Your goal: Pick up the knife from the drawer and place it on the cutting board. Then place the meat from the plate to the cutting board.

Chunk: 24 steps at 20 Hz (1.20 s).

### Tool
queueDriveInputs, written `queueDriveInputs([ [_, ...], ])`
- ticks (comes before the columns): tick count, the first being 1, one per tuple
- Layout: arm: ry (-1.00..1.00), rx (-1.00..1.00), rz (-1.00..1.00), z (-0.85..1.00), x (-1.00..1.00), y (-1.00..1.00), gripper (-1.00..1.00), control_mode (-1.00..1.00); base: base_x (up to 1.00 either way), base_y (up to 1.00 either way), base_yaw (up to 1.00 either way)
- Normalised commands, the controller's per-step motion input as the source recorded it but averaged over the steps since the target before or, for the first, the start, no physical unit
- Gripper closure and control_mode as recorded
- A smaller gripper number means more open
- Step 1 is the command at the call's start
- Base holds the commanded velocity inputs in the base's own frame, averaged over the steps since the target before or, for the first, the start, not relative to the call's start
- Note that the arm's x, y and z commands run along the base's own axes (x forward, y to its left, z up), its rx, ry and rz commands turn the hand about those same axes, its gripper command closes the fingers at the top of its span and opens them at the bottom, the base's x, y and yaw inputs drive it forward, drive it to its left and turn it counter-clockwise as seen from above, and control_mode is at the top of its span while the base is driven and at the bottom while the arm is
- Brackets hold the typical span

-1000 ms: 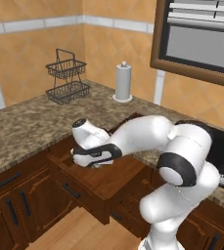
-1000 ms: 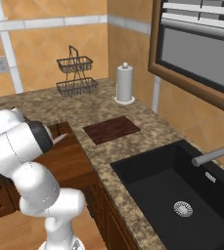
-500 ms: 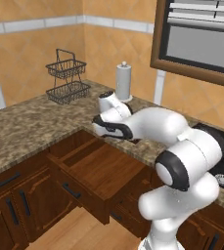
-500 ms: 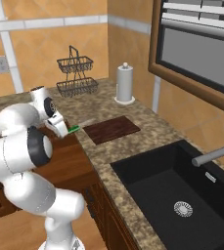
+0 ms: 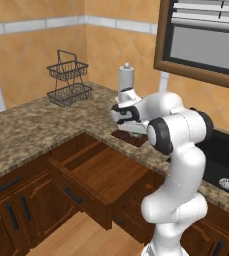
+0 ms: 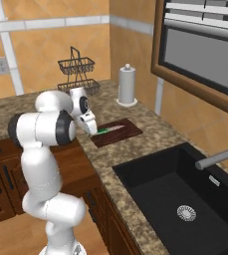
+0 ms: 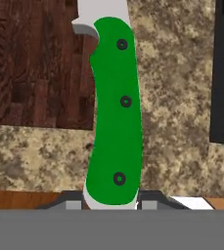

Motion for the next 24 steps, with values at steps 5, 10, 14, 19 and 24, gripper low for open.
queueDriveInputs([
  [5,-0.07,-0.1,0.0,-0.36,0.82,-0.1,1.0,-1.0,0.0,0.0,0.0],
  [10,0.0,-0.01,0.0,-0.66,0.8,-0.13,1.0,-1.0,0.0,0.0,0.0],
  [14,-0.06,0.0,0.0,-0.25,0.22,-0.03,-1.0,-1.0,0.0,0.0,0.0],
  [19,-0.11,0.0,0.0,0.0,0.14,-0.03,-1.0,-1.0,0.0,0.0,0.0],
  [24,-0.16,0.02,0.02,0.55,-0.5,0.06,-1.0,-1.0,0.0,0.0,0.0],
])
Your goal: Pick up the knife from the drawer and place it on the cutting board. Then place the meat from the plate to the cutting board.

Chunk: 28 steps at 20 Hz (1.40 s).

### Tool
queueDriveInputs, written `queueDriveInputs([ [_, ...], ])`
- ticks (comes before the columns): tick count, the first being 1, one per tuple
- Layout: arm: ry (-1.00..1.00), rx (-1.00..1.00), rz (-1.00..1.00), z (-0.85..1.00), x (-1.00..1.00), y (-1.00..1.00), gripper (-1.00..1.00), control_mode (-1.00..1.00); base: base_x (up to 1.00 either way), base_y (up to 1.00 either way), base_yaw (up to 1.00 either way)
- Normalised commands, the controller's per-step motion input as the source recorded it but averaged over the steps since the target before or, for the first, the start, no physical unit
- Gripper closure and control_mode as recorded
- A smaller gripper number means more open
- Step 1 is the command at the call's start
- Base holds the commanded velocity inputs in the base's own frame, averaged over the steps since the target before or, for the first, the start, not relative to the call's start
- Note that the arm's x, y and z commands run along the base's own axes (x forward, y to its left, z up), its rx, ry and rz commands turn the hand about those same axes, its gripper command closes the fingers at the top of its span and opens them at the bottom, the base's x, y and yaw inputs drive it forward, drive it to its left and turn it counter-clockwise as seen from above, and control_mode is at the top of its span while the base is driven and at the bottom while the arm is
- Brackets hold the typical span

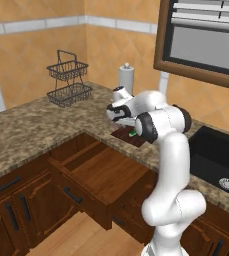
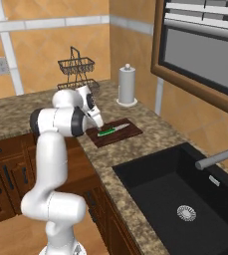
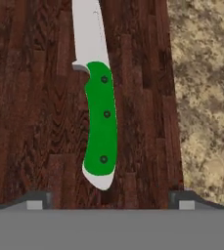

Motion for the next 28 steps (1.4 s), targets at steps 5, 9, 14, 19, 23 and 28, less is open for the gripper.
queueDriveInputs([
  [5,-0.23,0.04,0.02,0.94,-1.0,0.12,-1.0,-1.0,0.0,0.0,0.0],
  [9,-0.21,0.09,0.0,0.9,-1.0,0.0,-1.0,-1.0,0.0,0.0,0.0],
  [14,-0.12,0.05,0.0,0.64,-0.92,0.0,-1.0,-1.0,0.0,0.0,0.0],
  [19,-0.01,0.0,0.0,0.71,-0.34,0.0,-1.0,-1.0,0.0,0.0,0.0],
  [23,0.0,0.0,-0.01,0.01,-0.18,0.01,-1.0,1.0,-0.3,0.1,-0.01],
  [28,0.0,0.0,0.0,0.0,0.0,0.0,-1.0,1.0,-0.69,0.36,0.37],
])
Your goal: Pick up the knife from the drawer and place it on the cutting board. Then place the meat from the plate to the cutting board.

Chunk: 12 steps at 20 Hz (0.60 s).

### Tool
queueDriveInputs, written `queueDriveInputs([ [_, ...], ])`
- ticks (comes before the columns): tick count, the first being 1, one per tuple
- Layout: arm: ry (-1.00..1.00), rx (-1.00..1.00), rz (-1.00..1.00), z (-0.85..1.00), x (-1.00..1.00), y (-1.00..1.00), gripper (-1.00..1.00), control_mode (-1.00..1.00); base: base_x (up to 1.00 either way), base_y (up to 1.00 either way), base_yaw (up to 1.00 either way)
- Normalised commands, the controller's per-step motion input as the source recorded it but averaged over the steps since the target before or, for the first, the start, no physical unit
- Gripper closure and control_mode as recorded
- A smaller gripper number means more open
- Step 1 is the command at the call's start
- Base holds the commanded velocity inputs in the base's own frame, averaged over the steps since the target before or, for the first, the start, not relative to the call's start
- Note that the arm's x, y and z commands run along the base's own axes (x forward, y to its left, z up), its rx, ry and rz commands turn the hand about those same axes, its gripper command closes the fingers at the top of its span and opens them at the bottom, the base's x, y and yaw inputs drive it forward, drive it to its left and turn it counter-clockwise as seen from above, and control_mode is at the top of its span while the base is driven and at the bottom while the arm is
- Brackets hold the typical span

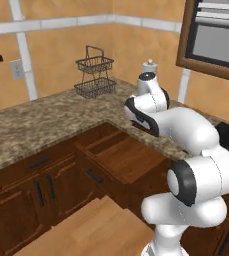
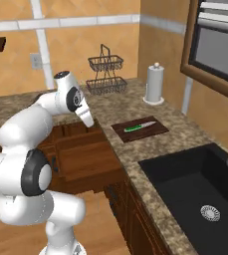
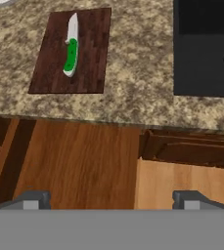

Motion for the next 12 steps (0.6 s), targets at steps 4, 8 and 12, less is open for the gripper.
queueDriveInputs([
  [4,0.0,0.0,0.0,0.0,0.0,0.0,-1.0,1.0,-0.47,0.46,0.86],
  [8,0.0,0.0,0.0,0.0,0.0,0.0,-1.0,1.0,-0.31,0.33,1.0],
  [12,0.0,0.0,0.0,0.0,0.0,0.0,-1.0,1.0,-0.24,0.24,1.0],
])
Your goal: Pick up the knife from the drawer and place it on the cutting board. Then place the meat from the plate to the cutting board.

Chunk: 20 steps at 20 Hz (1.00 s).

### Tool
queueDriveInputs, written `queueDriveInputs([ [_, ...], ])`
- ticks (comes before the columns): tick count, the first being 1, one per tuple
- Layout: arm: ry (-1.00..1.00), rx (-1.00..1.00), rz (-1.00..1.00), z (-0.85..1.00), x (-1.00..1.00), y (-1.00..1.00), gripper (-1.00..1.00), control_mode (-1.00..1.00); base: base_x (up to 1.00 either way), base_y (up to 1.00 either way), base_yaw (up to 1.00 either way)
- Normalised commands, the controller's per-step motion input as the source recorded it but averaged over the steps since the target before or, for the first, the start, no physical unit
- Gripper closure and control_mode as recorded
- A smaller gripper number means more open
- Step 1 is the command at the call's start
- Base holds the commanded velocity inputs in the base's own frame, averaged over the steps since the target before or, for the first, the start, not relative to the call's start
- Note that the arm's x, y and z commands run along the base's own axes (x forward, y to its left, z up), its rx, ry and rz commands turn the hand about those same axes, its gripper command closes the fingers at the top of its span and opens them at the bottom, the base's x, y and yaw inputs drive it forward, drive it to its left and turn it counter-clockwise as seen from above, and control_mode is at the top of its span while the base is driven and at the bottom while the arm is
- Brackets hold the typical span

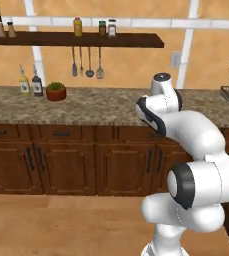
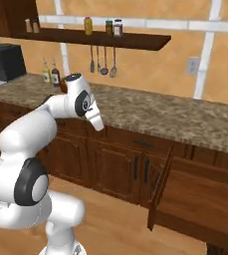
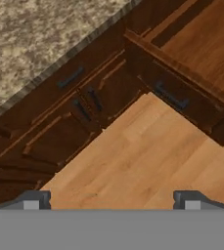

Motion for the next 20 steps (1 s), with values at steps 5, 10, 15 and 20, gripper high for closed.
queueDriveInputs([
  [5,0.0,0.0,0.0,0.0,0.0,0.0,-1.0,1.0,-0.18,0.19,1.0],
  [10,0.0,0.0,0.0,0.0,0.0,0.0,-1.0,1.0,0.01,0.09,0.98],
  [15,0.0,0.0,0.0,0.0,0.0,0.0,-1.0,1.0,0.21,0.01,0.92],
  [20,0.0,0.0,0.0,0.0,0.0,0.0,-1.0,1.0,0.35,0.0,0.9],
])
